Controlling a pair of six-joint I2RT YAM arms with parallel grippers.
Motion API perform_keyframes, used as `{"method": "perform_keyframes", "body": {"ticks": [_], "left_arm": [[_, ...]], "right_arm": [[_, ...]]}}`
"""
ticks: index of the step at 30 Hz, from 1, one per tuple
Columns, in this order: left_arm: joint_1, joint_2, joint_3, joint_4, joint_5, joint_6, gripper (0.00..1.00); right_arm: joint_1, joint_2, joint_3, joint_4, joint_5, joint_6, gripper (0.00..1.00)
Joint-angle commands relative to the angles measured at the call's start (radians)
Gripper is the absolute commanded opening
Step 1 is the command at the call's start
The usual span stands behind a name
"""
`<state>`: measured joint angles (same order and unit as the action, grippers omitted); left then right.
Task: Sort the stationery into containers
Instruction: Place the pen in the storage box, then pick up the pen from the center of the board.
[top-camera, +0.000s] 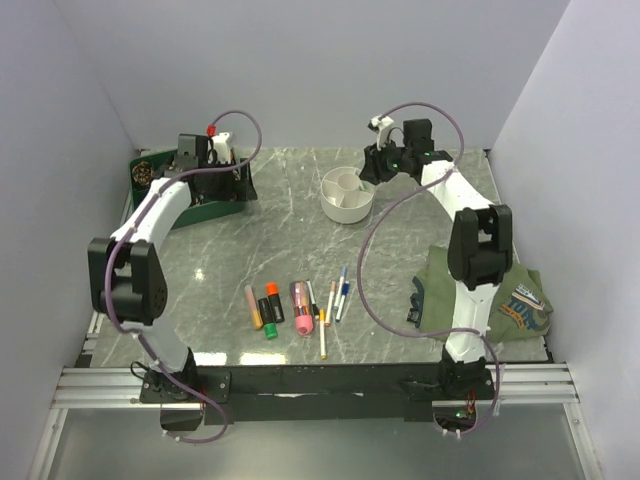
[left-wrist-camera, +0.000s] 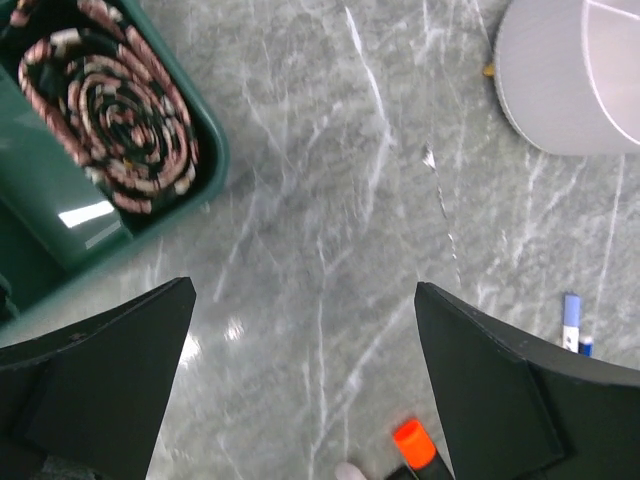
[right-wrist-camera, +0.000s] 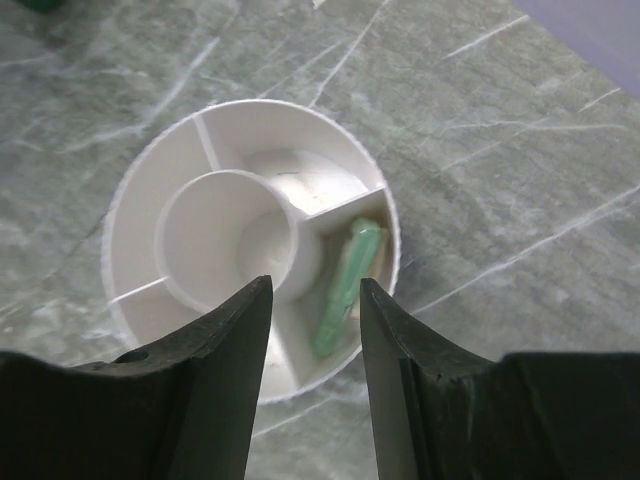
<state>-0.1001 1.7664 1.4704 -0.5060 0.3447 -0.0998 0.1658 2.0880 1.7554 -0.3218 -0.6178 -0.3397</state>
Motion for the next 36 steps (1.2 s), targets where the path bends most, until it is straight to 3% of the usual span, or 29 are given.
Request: {"method": "perform_keyframes", "body": {"ticks": [1,5,10,14,18,20,25,30,36], "left_arm": [[-0.020,-0.137,-0.076,-0.006,-0.038,-0.044,0.99],[-0.030,-0.231,-0.163,-0.005,-0.036,-0.086,1.00],[-0.059,-0.280,-0.197,-0.044,-0.021,-0.002,0.99],[-0.059,-0.326,-0.170,-0.130,-0.136,-0.027,1.00],[-0.059,-0.445,-0.252,-0.176,-0.237,-0.170,0.99],[-0.053,-0.502,-0.353,-0.207,-0.204,-0.236,1.00],[-0.050,-0.573,-0.585,-0.235,-0.108,-0.420,0.79],[-0.049,-0.496,-0.627,-0.259,-0.144,-0.443,0.63],[-0.050,-0.418,-0.640,-0.220,-0.119,-0.483,0.61]], "right_arm": [[0.009,-0.195,-0.066,0.049,0.022,0.066,0.49],[0.038,-0.319,-0.193,0.009,0.020,0.032,0.50],[0.121,-0.486,-0.329,-0.151,0.018,-0.195,0.53],[0.172,-0.586,-0.434,-0.183,0.084,-0.202,0.55],[0.228,-0.670,-0.453,-0.262,0.171,-0.229,0.59],[0.235,-0.683,-0.444,-0.278,0.187,-0.202,0.59],[0.235,-0.761,-0.474,-0.257,0.205,-0.095,0.59],[0.233,-0.835,-0.513,-0.266,0.205,-0.056,0.60],[0.235,-0.913,-0.588,-0.241,0.211,-0.044,0.60]]}}
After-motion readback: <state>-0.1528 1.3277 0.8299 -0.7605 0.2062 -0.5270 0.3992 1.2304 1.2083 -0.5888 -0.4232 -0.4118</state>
